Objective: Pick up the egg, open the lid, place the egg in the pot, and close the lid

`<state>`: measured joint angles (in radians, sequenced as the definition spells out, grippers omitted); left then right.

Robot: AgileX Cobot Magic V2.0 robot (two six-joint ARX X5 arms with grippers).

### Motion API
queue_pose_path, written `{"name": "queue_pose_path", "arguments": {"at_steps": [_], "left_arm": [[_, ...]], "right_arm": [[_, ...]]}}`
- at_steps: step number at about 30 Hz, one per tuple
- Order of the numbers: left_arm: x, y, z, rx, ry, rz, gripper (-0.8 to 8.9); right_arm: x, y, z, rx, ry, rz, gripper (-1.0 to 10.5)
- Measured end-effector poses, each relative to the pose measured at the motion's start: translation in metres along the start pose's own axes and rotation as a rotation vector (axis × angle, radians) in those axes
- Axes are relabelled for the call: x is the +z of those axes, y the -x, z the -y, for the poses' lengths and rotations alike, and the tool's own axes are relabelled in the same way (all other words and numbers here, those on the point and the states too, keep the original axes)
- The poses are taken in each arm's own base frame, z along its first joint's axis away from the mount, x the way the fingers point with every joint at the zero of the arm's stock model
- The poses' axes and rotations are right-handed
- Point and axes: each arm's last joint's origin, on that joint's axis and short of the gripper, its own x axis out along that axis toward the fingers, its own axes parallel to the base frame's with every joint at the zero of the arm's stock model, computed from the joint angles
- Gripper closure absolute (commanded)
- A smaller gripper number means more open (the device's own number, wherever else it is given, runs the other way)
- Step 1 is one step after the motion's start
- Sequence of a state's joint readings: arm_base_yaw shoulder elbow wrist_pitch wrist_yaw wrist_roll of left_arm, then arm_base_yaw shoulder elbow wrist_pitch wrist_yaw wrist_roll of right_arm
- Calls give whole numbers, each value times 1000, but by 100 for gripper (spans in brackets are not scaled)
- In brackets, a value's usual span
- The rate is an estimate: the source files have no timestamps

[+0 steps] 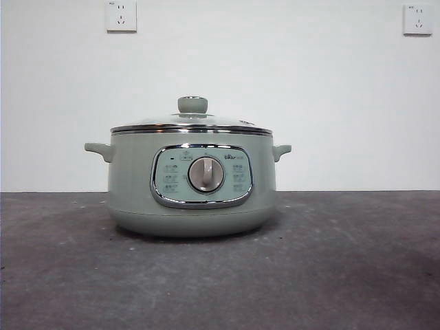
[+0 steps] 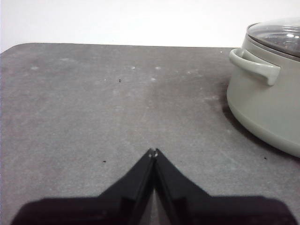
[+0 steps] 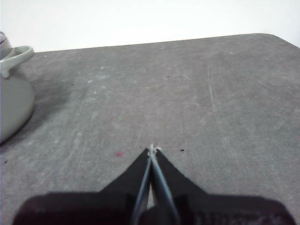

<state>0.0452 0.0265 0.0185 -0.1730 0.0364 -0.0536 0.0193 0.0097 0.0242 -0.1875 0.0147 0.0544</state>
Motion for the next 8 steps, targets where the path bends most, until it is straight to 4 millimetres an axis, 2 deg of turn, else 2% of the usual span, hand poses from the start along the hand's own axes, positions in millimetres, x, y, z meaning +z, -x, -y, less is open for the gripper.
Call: {"name": "queue_pose_path", "arguments": {"at_steps": [8], "left_arm": [[0,0,0,1,0,-5,817]], "right_arm": [[0,0,0,0,0,0,946]]}}
